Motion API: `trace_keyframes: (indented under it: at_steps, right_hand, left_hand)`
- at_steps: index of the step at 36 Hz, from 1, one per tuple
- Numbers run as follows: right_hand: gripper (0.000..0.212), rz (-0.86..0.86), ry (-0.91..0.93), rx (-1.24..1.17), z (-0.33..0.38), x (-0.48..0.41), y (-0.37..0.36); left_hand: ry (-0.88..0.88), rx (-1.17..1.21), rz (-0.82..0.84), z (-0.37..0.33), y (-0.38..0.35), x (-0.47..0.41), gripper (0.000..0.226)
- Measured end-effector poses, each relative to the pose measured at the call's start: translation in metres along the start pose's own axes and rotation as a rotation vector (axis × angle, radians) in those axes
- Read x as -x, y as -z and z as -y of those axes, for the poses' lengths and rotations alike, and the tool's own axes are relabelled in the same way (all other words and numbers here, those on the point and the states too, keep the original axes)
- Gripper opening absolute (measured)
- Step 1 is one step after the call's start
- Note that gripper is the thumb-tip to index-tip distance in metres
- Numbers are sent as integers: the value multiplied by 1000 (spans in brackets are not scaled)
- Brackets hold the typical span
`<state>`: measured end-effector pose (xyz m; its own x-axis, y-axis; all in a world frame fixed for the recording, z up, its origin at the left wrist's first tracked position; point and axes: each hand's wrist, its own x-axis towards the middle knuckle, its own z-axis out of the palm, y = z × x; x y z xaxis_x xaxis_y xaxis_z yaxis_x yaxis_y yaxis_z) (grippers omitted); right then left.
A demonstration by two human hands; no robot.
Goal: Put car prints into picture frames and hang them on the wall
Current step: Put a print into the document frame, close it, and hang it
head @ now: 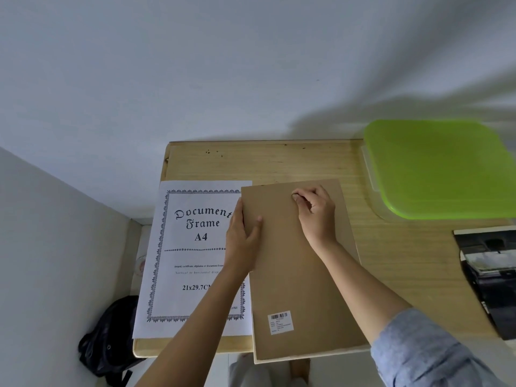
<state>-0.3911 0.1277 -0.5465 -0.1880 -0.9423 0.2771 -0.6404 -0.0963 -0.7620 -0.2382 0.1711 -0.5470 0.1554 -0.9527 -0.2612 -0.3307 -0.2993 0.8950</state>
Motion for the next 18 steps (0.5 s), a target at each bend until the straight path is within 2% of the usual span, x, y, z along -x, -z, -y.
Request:
trace_keyframes:
  at_steps: [6, 10, 12, 15, 18]
  right_hand:
    - [11, 18, 8, 43, -2, 1, -4]
    - [13, 94, 21, 77, 0, 0, 3]
    - [17, 67, 2, 119, -2, 2, 14]
    - [27, -36, -140, 142, -13, 13, 34]
    - [35, -9, -288, 144, -25, 28, 48]
  left_hand:
    - [35, 56, -53, -4, -8, -3, 57]
    - [43, 49, -73, -4, -11, -5, 56]
    - [42, 43, -69, -3, -11, -5, 56]
    - [40, 32, -63, -2, -11, -6, 56]
    - [47, 37, -58, -1, -10, -7, 56]
